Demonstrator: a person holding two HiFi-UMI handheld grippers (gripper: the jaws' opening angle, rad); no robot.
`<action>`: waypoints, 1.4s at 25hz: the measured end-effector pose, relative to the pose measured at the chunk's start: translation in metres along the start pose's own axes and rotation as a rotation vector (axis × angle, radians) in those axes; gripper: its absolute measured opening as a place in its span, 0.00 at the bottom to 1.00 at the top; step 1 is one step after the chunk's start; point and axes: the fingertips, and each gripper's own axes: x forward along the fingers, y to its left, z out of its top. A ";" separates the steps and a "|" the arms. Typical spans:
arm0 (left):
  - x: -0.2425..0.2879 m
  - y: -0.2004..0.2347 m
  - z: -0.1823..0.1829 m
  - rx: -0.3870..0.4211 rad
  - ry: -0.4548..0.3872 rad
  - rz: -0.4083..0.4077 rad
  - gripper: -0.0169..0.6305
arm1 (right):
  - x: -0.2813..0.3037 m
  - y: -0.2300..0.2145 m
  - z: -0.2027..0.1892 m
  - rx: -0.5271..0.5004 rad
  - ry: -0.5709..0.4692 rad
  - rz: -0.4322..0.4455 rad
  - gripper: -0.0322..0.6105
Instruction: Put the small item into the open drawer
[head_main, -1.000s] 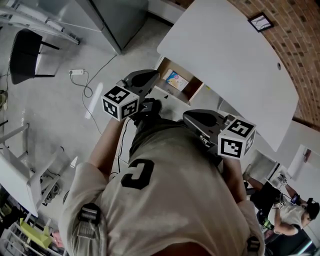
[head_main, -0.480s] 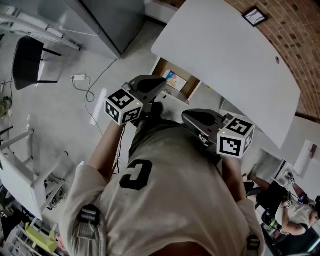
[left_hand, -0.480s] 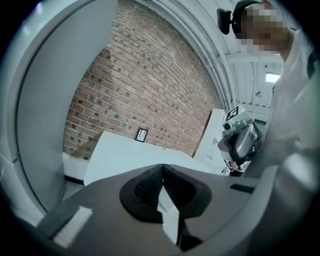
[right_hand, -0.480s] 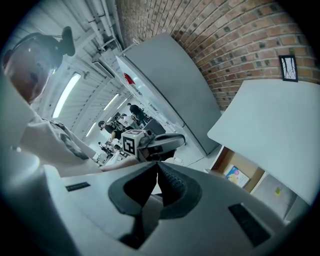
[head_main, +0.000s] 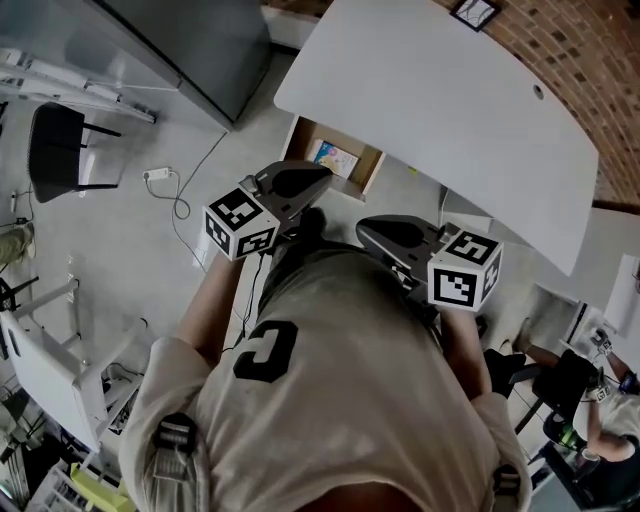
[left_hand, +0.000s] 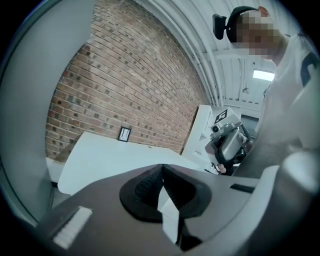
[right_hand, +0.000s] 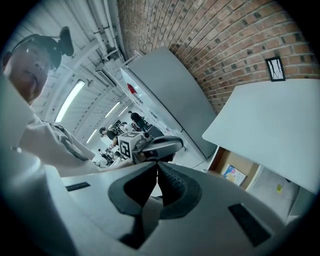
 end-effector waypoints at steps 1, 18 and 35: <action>0.004 -0.006 0.002 0.006 -0.003 -0.007 0.03 | -0.006 0.000 -0.002 -0.002 -0.005 -0.002 0.06; 0.053 -0.100 0.000 0.083 0.036 0.009 0.03 | -0.098 0.002 -0.048 0.004 -0.111 0.040 0.06; 0.082 -0.167 -0.003 0.103 0.036 0.092 0.03 | -0.165 0.001 -0.087 -0.004 -0.089 0.121 0.06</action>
